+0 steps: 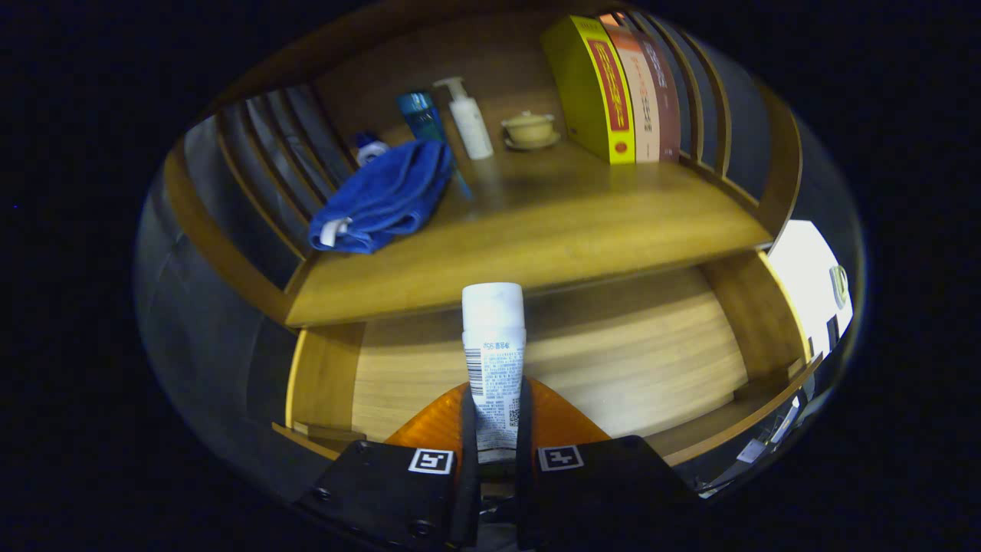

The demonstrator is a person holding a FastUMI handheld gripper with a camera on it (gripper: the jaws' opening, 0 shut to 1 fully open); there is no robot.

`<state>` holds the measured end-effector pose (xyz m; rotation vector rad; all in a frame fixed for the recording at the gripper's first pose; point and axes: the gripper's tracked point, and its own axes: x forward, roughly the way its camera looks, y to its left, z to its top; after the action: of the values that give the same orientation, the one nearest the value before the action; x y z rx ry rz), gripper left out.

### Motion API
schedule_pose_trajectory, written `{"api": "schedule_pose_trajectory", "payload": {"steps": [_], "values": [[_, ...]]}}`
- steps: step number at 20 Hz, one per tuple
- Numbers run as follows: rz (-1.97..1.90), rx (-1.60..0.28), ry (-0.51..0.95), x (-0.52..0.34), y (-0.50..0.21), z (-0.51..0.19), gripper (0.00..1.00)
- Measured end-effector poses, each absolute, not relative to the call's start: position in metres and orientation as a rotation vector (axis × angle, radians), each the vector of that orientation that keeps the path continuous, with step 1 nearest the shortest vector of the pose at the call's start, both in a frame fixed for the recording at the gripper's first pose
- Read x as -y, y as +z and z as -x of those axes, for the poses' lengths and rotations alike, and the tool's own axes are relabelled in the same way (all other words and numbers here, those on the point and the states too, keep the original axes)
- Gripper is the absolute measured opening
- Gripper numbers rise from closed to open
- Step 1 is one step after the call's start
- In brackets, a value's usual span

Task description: Pull open the drawer, take out the items inside it, and place them on the countertop above the cabinet.

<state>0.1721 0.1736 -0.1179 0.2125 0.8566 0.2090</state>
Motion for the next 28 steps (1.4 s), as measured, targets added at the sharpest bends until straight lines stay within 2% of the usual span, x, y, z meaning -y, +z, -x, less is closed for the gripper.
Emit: {"api": "schedule_pose_trajectory", "payload": {"steps": [4, 9, 17, 20, 28], "values": [[-0.221, -0.765, 0.256, -0.187, -0.059, -0.185, 0.26], [-0.162, -0.669, 0.205, -0.18, -0.029, -0.241, 0.27], [-0.141, -0.717, 0.117, -0.177, -0.073, -0.323, 0.26], [-0.127, -0.725, 0.07, -0.17, -0.084, -0.341, 0.26], [-0.055, -0.731, 0.075, -0.169, -0.1, -0.367, 0.27]]}}
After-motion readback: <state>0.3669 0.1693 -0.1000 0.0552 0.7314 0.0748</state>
